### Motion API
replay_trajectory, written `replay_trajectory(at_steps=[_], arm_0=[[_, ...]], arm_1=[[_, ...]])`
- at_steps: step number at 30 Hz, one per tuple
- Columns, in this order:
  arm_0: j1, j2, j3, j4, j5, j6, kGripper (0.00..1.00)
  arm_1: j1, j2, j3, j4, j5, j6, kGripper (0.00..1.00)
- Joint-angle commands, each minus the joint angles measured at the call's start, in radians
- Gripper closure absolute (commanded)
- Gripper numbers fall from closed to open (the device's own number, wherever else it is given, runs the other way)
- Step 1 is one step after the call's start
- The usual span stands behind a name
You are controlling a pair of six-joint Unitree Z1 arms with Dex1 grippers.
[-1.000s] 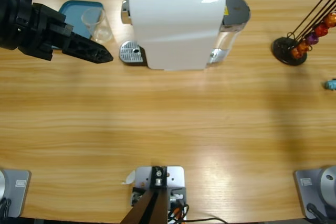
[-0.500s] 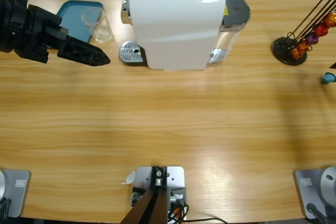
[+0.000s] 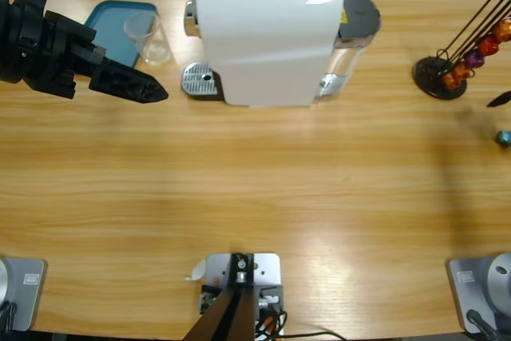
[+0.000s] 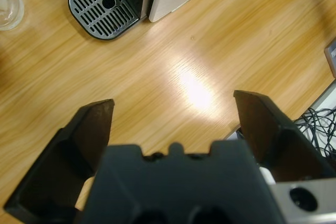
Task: Pour coffee
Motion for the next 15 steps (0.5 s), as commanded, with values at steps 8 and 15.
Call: replay_trajectory(at_steps=[8,15], arm_0=[[0.011,-0.01,0.046,-0.018,-0.011,0.008,0.013],[0.011,-0.01,0.049,-0.02,-0.011,0.006,0.013]], arm_1=[[-0.048,0.012,0.06,-0.072,0.041,0.081,0.105],[-0.054,0.043,0.063,-0.127,0.049,0.079,0.105]])
